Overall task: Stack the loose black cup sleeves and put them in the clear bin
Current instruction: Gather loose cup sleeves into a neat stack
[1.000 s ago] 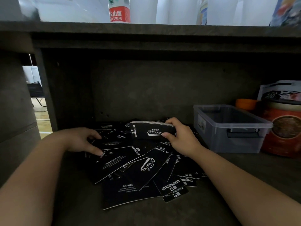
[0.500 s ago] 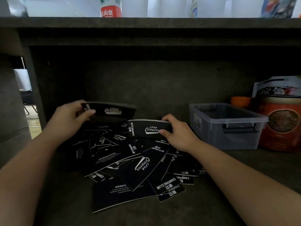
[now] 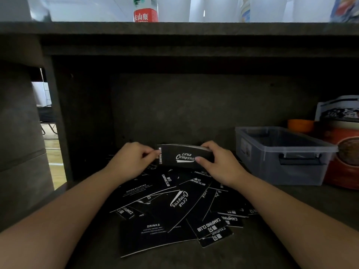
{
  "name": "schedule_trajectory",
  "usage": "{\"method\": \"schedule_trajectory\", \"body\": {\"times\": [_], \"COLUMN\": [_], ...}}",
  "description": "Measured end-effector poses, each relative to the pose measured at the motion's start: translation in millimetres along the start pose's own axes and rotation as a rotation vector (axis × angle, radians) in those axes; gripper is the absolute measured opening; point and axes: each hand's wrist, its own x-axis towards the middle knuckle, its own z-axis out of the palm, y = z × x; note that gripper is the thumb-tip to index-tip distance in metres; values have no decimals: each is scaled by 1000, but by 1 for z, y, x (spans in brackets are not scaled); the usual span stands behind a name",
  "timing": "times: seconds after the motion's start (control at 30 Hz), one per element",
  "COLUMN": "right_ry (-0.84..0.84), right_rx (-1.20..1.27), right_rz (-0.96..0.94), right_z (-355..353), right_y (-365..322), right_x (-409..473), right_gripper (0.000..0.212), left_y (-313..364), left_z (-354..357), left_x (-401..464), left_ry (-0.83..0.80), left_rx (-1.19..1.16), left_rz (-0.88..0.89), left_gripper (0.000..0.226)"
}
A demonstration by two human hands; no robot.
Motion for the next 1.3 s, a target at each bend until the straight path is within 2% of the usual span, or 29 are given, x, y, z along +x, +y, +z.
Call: {"method": "schedule_trajectory", "body": {"times": [0.07,0.1,0.23,0.33,0.4,0.5,0.6,0.63,0.73,0.9,0.97,1.03,1.13,1.2,1.3], "right_ry": [27,35,56,50,28,18,17,18,23,12,4,1,-4,-1,-3], "right_rx": [-1,3,0,28,34,43,37,35,30,38,47,51,57,51,66], "right_rz": [-4,0,16,49,71,80,77,77,79,83,93,98,99,95,92], "right_z": [0,0,-1,-2,-4,-5,-5,-5,-4,-4,-5,-5,-5,-5,-5], "right_y": [0,0,1,5,7,8,7,7,7,7,7,6,5,5,5], "right_x": [0,1,1,4,4,5,4,4,4,3,4,3,3,2,2], "right_gripper": [24,23,23,23,24,24,23,23,23,22,22,23,23,23,23], "left_y": [2,1,-25,-41,-45,-47,-46,-46,-42,-27,-26,-26,-23,-23,-31], "left_z": [-2,-5,-14,-12,-8,-4,-7,-7,-3,-11,-20,-24,-20,-14,-3], "left_x": [0,1,5,1,-1,1,1,1,3,7,6,4,2,1,-1], "left_ry": [9,3,-86,-323,-405,-361,-323,-302,-114,571,738,777,624,371,-58], "left_rx": [-20,-35,39,165,143,56,-62,-77,-169,-862,-905,-821,-736,-656,-329], "left_rz": [-1,-14,-122,-306,-378,-379,-345,-334,-318,-340,-281,-234,-128,-72,-85], "left_gripper": [29,34,68,109,126,117,138,136,103,64,59,55,41,33,29]}}
